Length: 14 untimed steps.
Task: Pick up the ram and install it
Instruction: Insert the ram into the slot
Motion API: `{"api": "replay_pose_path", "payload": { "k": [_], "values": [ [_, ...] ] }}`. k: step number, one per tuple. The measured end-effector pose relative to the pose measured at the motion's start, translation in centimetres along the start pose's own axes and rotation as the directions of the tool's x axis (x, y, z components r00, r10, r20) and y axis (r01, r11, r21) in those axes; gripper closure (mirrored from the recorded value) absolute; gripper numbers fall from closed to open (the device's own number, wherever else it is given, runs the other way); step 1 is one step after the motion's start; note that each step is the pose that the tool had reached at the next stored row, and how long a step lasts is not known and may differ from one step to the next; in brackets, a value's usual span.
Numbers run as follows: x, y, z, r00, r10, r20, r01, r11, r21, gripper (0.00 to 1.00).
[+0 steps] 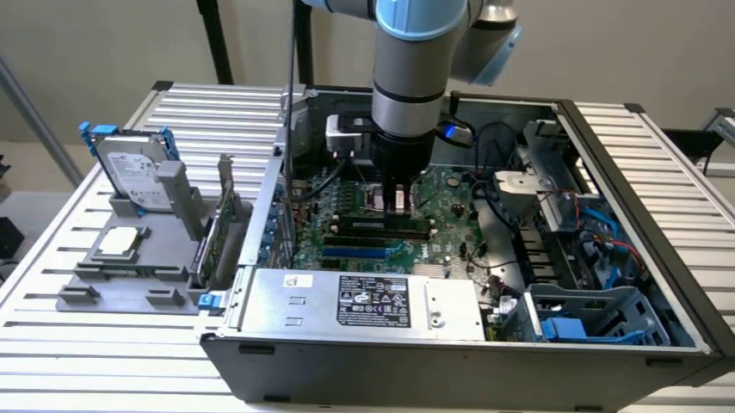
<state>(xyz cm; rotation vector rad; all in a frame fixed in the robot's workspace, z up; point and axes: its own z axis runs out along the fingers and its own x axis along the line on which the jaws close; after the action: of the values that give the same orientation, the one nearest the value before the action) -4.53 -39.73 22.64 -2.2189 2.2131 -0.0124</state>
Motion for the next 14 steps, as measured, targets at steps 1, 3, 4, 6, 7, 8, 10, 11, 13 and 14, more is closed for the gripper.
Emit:
{"api": "replay_pose_path", "payload": {
  "k": [1,3,4,6,7,8,10,11,13,14],
  "values": [
    [-0.01,0.0,0.0,1.0,0.0,-0.0003,0.0,1.0,0.0003,0.86],
    [-0.01,0.0,0.0,1.0,0.0,-0.0009,0.0,1.0,0.0005,0.86],
    [-0.01,0.0,0.0,1.0,0.0,-0.0014,0.0,1.0,0.0006,0.86],
    [-0.02,-0.01,0.0,1.0,0.0,-0.0022,0.0,1.0,0.0006,0.86],
    [-0.01,-0.01,0.0,1.0,0.0,-0.0026,0.0,1.0,0.0006,0.86],
    [-0.01,-0.02,0.0,1.0,0.0,-0.0027,0.0,1.0,0.0006,0.86],
    [-0.01,-0.07,0.0,1.0,0.0,-0.0028,0.0,1.0,0.0005,0.86],
    [-0.02,-0.09,0.0,1.0,0.0,-0.0028,0.0,1.0,0.0006,0.86],
    [-0.01,-0.14,0.0,1.0,-0.001,-0.0029,0.001,1.0,0.0005,0.86],
    [-0.01,-0.18,0.0,1.0,-0.001,-0.0029,0.001,1.0,0.0004,0.86]
  ]
}}
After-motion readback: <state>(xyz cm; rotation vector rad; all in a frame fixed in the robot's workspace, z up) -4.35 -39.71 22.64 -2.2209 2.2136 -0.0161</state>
